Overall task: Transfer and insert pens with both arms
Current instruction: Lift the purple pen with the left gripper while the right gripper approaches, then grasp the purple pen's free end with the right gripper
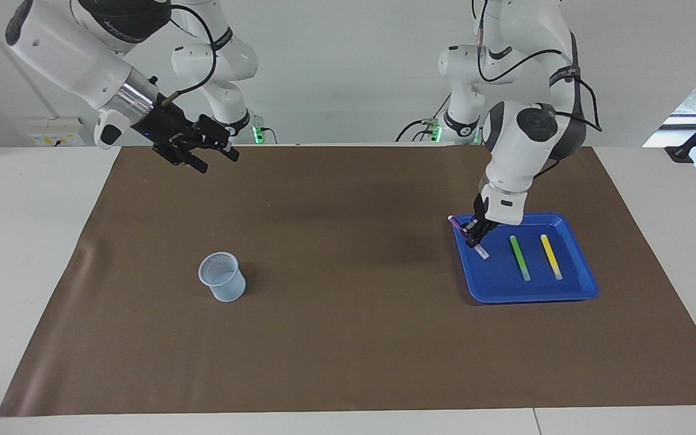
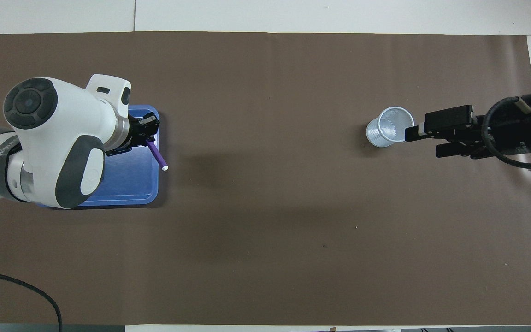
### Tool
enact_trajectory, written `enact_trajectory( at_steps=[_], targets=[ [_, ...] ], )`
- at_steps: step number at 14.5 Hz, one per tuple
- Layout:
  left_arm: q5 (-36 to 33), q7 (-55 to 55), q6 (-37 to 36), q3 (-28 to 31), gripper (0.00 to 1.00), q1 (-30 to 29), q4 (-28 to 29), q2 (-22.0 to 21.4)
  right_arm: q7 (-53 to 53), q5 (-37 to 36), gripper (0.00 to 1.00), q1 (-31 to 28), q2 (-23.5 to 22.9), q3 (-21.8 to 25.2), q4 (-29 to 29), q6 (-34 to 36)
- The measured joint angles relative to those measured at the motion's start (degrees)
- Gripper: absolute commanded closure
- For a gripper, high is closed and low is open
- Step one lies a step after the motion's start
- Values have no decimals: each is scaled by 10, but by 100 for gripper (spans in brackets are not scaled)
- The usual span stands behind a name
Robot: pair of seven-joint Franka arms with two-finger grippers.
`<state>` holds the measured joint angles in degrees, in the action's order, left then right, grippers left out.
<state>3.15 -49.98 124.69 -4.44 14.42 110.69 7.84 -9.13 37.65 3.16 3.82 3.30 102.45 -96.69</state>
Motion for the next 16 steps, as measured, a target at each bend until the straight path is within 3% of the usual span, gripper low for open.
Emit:
enact_trajectory(
  at_steps=[6, 12, 16],
  targets=[
    [104, -267, 5, -2, 100, 77, -77, 27, -30, 133, 0, 8, 42, -1, 113, -72],
    [124, -482, 34, -3, 100, 150, -146, 58, -19, 215, 0, 67, -5, -2, 147, -170],
    [124, -588, 74, -3, 100, 183, -151, 66, -20, 226, 1, 110, -23, -4, 149, -208]
  ],
)
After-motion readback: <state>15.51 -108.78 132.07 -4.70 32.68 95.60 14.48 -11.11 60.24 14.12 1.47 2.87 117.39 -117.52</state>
